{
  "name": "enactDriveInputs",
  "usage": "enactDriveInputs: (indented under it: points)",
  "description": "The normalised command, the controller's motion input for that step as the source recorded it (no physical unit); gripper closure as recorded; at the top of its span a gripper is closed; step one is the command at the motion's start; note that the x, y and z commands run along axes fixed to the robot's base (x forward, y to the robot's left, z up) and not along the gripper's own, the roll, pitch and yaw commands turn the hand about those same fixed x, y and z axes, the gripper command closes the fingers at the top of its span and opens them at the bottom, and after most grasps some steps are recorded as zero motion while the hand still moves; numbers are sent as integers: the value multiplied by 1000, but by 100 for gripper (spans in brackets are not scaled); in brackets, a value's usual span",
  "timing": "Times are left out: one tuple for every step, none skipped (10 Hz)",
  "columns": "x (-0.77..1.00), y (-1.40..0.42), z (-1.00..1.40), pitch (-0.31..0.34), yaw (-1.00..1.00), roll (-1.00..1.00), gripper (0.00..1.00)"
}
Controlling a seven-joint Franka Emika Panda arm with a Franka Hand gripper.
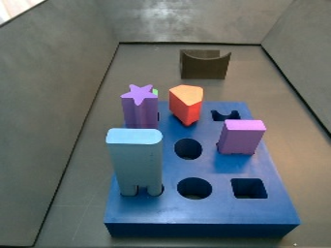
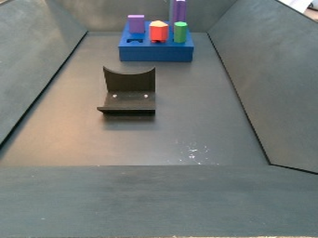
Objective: Pick up the arch object. Move up. Rotate the arch object. Move to above the board. Insert the arch object.
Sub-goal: Move to above the board, then insert the arch object.
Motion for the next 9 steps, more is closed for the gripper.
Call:
enactDriveInputs:
  points:
    - [36,-1000,330,87,12,-4,100]
    - [64,-887,289,100,8,8,100]
    - [73,-707,231,111,10,6,100]
    - [76,-297,105,123,7,5,100]
    - [67,-193,71,117,11,5,100]
    - [0,0,0,-4,0,0,100]
    - [0,0,-14,0,17,0,100]
    - [700,0,-109,41,0,0,100]
    - [1000,0,-249,119,0,23,100]
